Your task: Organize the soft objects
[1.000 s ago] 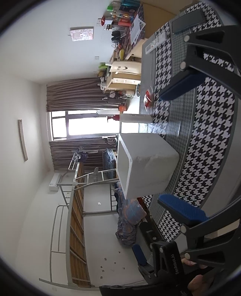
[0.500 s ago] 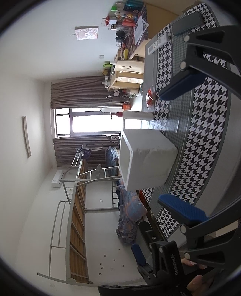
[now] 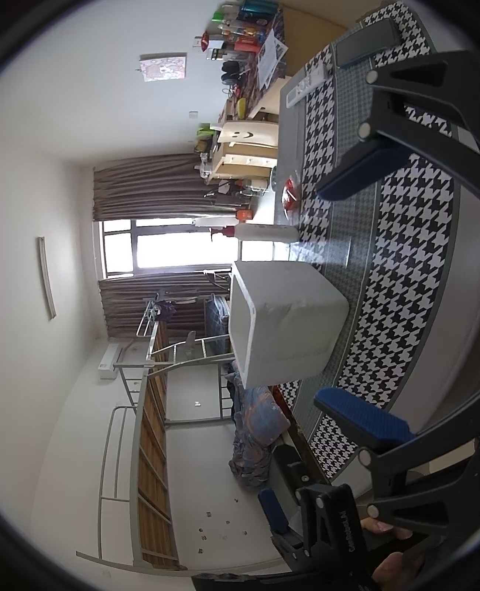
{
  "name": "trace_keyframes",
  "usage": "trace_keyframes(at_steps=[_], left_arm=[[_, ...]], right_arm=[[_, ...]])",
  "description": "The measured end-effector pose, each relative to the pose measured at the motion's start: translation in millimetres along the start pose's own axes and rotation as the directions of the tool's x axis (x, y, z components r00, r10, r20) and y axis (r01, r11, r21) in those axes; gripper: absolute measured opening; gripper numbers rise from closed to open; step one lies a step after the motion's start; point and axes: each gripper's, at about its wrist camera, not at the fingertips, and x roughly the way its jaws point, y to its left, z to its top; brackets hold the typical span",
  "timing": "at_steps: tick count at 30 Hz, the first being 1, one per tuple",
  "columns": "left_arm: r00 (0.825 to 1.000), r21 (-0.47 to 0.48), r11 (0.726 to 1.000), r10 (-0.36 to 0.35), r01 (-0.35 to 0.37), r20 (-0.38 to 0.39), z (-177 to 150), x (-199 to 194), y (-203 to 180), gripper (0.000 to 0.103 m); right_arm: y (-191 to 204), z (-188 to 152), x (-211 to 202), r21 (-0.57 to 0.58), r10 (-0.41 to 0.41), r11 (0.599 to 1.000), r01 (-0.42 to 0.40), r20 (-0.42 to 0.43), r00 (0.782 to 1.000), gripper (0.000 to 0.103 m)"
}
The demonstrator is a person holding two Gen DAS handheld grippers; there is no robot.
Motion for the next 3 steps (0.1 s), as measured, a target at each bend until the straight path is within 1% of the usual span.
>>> trace_keyframes(at_steps=[3], left_arm=[[1.0, 0.002, 1.0, -0.004, 0.004, -0.002, 0.0, 1.5, -1.7, 0.102]], right_arm=[[-1.9, 0.0, -0.7, 0.005, -0.001, 1.0, 0.001, 0.001, 1.0, 0.102]])
